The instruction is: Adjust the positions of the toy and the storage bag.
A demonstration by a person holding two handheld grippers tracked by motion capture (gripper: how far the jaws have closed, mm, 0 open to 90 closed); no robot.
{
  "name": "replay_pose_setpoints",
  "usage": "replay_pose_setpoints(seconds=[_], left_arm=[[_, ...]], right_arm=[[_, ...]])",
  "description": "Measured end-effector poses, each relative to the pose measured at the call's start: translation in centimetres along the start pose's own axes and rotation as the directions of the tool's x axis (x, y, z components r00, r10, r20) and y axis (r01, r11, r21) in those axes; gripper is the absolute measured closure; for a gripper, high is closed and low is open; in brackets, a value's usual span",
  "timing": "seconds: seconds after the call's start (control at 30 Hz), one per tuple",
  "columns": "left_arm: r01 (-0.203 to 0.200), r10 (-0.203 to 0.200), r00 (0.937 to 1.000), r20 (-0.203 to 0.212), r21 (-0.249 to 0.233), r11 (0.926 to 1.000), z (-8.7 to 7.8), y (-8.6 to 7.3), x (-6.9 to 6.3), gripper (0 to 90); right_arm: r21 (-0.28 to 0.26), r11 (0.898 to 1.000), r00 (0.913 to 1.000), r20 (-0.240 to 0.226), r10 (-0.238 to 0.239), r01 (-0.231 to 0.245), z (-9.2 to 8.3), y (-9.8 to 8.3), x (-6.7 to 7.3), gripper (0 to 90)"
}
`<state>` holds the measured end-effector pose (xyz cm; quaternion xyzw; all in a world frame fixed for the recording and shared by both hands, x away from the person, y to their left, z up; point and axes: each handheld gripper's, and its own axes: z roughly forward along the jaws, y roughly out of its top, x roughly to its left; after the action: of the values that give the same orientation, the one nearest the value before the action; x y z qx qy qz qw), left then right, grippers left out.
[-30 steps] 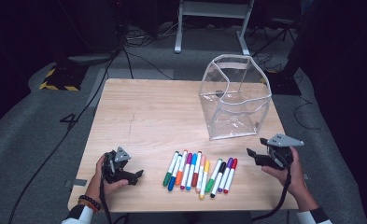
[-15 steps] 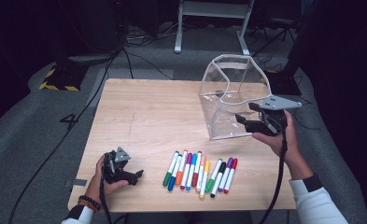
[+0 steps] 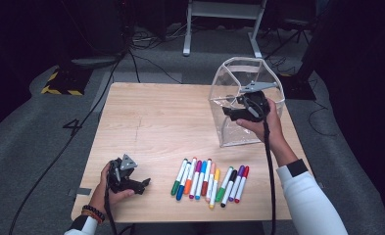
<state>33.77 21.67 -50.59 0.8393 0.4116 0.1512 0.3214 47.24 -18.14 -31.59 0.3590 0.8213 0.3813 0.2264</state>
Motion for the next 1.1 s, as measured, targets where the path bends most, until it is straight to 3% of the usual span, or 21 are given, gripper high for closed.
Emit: replay_pose_setpoints(seconds=[0.17,0.2,0.23,0.27,0.3,0.43,0.5,0.67,0.83,0.93,1.1], left_arm=[[0.0,0.0,1.0,-0.003,-0.001,1.0,0.0,0.0,0.0,0.4],[0.0,0.0,1.0,-0.002,-0.001,1.0,0.0,0.0,0.0,0.4],[0.0,0.0,1.0,-0.002,-0.001,1.0,0.0,0.0,0.0,0.4],[0.0,0.0,1.0,-0.002,-0.001,1.0,0.0,0.0,0.0,0.4],[0.0,0.0,1.0,-0.002,-0.001,1.0,0.0,0.0,0.0,0.4],[0.0,0.0,1.0,-0.002,-0.001,1.0,0.0,0.0,0.0,0.4],[0.0,0.0,1.0,-0.003,-0.001,1.0,0.0,0.0,0.0,0.4],[-0.001,0.001,1.0,-0.002,-0.001,1.0,0.0,0.0,0.0,0.5],[-0.004,0.004,1.0,-0.006,-0.002,1.0,0.0,0.0,0.0,0.5],[0.0,0.0,1.0,-0.003,0.0,1.0,0.0,0.0,0.0,0.5],[0.004,-0.004,1.0,-0.003,0.0,1.0,0.0,0.0,-0.1,0.5]], right_arm=[[0.039,0.999,0.9992,0.029,0.026,-0.027,1.6,0.2,-0.4,37.8],[0.037,0.999,0.9992,0.033,0.022,-0.024,1.9,0.4,-0.5,45.3],[0.037,0.999,0.9992,0.033,0.022,-0.024,1.9,0.4,-0.5,45.3],[0.035,0.999,0.9995,0.032,0.007,-0.009,2.0,0.5,-0.6,55.2],[0.035,0.999,0.9995,0.032,0.007,-0.009,2.0,0.5,-0.6,55.2],[0.045,0.999,0.9997,0.003,-0.024,0.024,2.0,0.8,-1.0,66.7],[0.045,0.999,0.9995,-0.011,-0.03,0.031,2.0,0.8,-1.0,68.2],[0.054,0.992,0.9907,-0.085,-0.106,0.111,0.9,0.4,-1.3,75.5],[0.073,0.985,0.983,-0.105,-0.15,0.158,-0.4,0.0,-2.1,78.1],[0.089,0.976,0.9755,-0.117,-0.186,0.197,-2.1,-0.8,-3.3,79.8],[0.107,0.97,0.9708,-0.127,-0.204,0.218,-3.9,-1.9,-4.7,80.4]])
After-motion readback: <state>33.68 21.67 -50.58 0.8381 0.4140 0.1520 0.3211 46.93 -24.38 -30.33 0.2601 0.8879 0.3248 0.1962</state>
